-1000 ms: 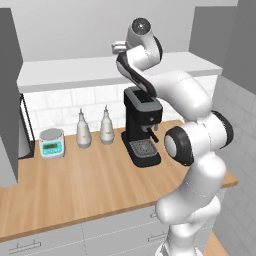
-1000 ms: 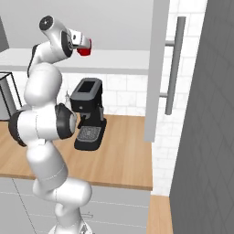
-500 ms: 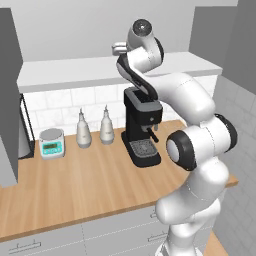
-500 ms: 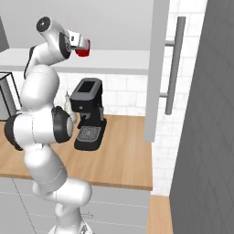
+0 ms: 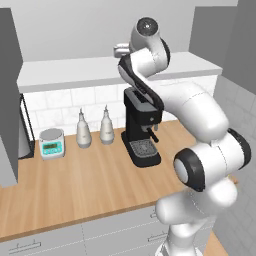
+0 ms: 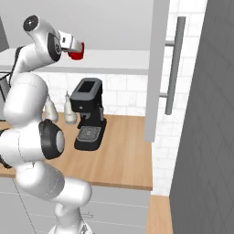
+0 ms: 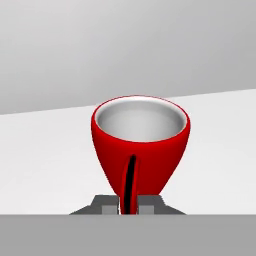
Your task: Gather all objects into one cabinet and sort the glasses and bowls to opposite sides.
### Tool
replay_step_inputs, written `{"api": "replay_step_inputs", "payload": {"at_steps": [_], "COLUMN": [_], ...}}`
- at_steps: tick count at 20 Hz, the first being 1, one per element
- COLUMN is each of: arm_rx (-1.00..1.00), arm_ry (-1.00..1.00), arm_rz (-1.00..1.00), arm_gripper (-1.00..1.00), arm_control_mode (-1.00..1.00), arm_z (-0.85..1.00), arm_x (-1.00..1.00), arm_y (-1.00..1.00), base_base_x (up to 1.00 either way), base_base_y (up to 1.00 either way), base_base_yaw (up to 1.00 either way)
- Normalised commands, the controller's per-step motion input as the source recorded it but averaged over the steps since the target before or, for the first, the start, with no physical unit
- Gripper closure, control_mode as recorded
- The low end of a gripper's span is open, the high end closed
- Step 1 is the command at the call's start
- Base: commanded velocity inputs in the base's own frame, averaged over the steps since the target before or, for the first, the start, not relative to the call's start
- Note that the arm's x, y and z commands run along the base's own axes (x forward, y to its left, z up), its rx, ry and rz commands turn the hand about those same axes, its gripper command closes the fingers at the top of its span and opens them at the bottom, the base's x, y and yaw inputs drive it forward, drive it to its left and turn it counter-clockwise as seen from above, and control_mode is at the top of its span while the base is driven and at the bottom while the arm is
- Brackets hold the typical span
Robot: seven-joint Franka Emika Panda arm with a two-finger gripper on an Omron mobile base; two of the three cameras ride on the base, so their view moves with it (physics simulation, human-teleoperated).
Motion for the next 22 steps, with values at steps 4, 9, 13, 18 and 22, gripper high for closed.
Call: {"api": "replay_step_inputs", "payload": {"at_steps": [4, 9, 13, 18, 22], "arm_rx": [0.00, 0.00, 0.02, 0.01, -0.01], "arm_ry": [-0.09, -0.13, -0.13, -0.12, 0.01], "arm_rz": [0.00, 0.00, 0.00, 0.00, 0.00], "arm_gripper": [1.00, 1.00, 1.00, 1.00, 1.00], "arm_control_mode": [-1.00, -1.00, -1.00, -1.00, -1.00], "arm_z": [-0.03, 0.01, 0.36, 0.33, 0.12], "arm_x": [-0.99, -1.00, -1.00, -1.00, -1.00], "arm_y": [0.17, 0.06, 0.00, 0.00, 0.02], "base_base_x": [0.00, 0.00, 0.00, 0.00, 0.00], "base_base_y": [0.00, 0.00, 0.00, 0.00, 0.00], "base_base_yaw": [0.00, 0.00, 0.00, 0.00, 0.00]}}
